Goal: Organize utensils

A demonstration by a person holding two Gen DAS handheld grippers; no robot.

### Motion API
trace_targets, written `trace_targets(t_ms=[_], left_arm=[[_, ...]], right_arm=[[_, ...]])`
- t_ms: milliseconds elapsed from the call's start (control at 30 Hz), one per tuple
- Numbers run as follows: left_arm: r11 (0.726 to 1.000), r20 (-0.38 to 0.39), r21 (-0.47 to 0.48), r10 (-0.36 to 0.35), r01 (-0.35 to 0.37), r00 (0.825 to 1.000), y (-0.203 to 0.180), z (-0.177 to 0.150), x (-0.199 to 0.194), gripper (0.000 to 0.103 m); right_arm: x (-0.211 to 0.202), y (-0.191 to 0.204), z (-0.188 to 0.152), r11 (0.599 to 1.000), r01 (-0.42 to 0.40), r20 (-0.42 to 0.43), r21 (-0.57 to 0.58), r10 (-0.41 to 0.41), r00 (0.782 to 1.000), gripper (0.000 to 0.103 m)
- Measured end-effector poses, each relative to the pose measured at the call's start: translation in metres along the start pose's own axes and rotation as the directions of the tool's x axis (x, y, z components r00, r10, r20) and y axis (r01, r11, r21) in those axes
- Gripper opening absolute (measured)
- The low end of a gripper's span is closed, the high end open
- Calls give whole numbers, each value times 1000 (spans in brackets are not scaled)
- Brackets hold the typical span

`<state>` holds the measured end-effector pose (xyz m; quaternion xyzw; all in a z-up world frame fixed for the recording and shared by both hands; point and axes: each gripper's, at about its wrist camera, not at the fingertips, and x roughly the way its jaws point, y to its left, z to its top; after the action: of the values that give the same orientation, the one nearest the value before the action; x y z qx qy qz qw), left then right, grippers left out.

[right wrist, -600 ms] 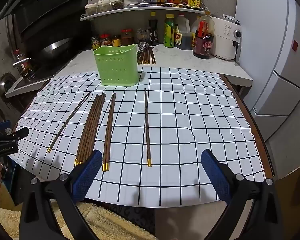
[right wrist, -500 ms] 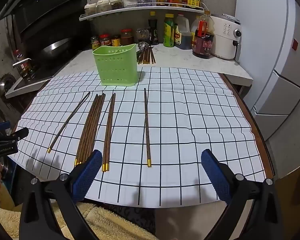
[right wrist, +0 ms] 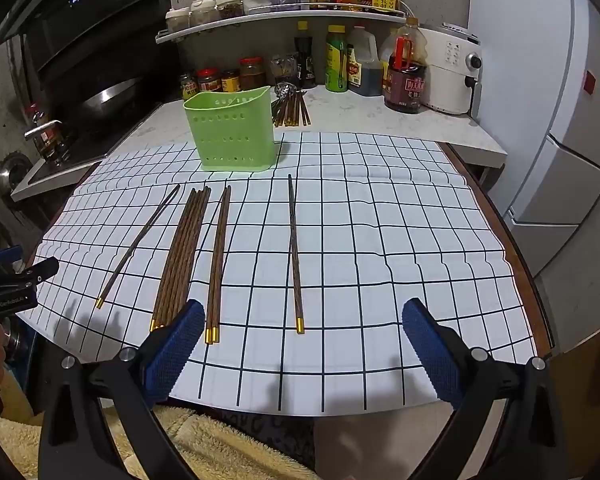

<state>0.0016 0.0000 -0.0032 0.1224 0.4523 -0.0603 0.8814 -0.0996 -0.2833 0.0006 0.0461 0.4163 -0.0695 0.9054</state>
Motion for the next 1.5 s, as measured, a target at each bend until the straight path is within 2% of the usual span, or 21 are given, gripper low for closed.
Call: trace_targets(t_ms=[1500], left_arm=[[1000, -5, -14, 4, -4, 1000, 6, 3, 6, 97]], right_arm=[[3, -6, 4, 1000, 4, -6, 18, -4, 1000, 97]])
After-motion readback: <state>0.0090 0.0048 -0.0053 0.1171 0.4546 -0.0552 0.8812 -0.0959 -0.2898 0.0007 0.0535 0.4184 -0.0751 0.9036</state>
